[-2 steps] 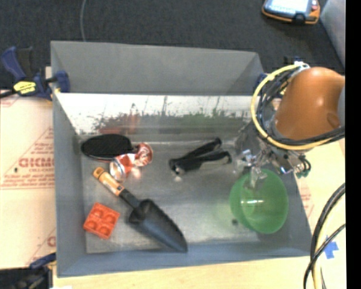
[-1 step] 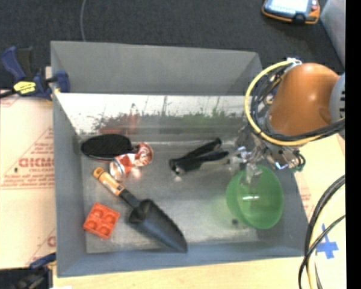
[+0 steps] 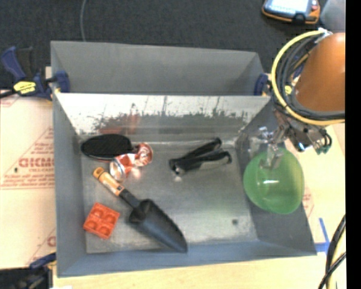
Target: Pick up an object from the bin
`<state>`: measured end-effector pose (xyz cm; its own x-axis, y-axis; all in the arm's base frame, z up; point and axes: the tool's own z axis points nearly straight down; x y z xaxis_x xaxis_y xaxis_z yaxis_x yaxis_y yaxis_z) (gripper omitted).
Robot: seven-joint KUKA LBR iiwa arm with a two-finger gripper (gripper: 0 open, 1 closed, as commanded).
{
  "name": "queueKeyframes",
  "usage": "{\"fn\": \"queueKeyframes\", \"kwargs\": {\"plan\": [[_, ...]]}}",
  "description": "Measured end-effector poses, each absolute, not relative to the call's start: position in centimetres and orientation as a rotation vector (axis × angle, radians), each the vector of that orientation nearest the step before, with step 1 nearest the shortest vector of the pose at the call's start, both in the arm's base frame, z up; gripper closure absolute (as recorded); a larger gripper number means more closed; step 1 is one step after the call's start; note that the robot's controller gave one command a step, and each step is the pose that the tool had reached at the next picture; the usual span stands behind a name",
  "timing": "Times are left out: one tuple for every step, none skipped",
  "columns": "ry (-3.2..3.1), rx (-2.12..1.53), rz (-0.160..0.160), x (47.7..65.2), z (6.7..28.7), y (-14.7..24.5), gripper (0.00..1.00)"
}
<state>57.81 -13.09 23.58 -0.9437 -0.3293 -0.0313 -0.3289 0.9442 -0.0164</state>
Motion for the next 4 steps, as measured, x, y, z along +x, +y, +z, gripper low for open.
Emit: {"fn": "queueKeyframes", "kwargs": {"plan": [[3.057, -0.615, -0.008, 59.4, 33.0, -8.4, 1.0], [3.04, -0.664, -0.013, 59.2, 31.1, -9.2, 1.0], [3.055, -0.704, -0.001, 58.5, 30.3, -9.8, 1.0], [3.04, -0.713, -0.007, 56.7, 32.3, -3.7, 1.0]]}}
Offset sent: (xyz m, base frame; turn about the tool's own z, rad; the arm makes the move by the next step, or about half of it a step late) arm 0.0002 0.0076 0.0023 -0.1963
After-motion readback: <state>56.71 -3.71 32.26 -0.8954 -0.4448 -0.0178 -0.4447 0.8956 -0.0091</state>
